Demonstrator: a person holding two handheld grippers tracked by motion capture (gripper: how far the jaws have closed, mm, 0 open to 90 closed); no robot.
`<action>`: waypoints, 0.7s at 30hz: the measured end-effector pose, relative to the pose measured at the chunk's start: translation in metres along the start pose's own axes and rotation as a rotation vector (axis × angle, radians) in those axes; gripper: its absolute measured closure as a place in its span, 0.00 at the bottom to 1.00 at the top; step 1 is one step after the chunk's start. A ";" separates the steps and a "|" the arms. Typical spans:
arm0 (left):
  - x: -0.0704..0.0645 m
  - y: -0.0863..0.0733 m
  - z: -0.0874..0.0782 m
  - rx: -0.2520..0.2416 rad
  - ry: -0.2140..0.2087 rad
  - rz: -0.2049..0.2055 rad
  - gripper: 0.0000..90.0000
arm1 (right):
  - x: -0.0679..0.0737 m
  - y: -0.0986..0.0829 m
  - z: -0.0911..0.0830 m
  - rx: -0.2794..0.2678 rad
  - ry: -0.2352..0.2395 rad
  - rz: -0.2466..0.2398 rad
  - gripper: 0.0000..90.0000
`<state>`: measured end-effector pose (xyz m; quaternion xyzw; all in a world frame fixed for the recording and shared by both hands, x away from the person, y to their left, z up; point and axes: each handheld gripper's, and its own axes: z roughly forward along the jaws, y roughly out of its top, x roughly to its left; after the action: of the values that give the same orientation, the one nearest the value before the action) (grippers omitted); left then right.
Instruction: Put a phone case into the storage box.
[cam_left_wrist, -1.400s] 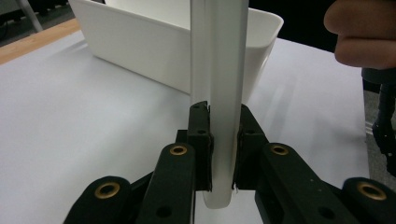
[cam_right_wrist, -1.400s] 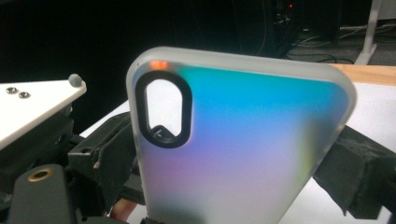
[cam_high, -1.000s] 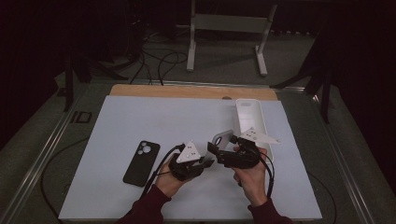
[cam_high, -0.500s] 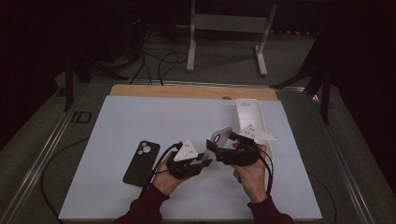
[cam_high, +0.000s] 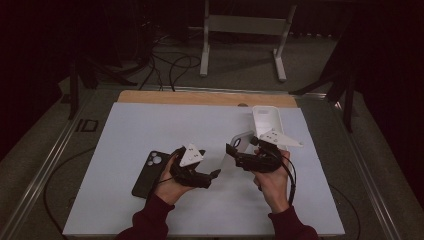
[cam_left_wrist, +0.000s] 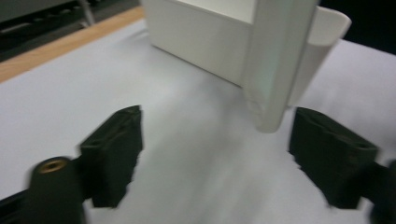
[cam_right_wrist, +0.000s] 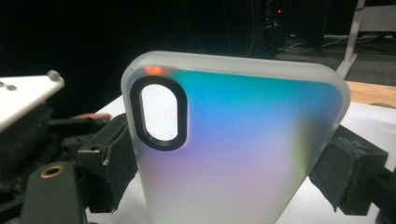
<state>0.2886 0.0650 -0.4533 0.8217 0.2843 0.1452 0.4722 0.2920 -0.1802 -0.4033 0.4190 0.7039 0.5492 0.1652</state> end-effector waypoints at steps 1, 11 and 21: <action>0.002 0.000 -0.003 -0.006 0.015 -0.013 0.17 | -0.001 0.001 0.000 -0.003 -0.003 -0.002 0.19; 0.018 -0.002 -0.017 -0.008 0.061 -0.053 0.00 | -0.005 0.011 0.005 -0.008 -0.016 -0.027 0.19; 0.038 -0.013 -0.043 -0.042 0.122 -0.072 0.00 | -0.009 0.024 0.009 -0.012 -0.029 -0.053 0.19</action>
<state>0.2927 0.1227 -0.4436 0.7905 0.3388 0.1837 0.4760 0.3135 -0.1804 -0.3868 0.4071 0.7090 0.5428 0.1926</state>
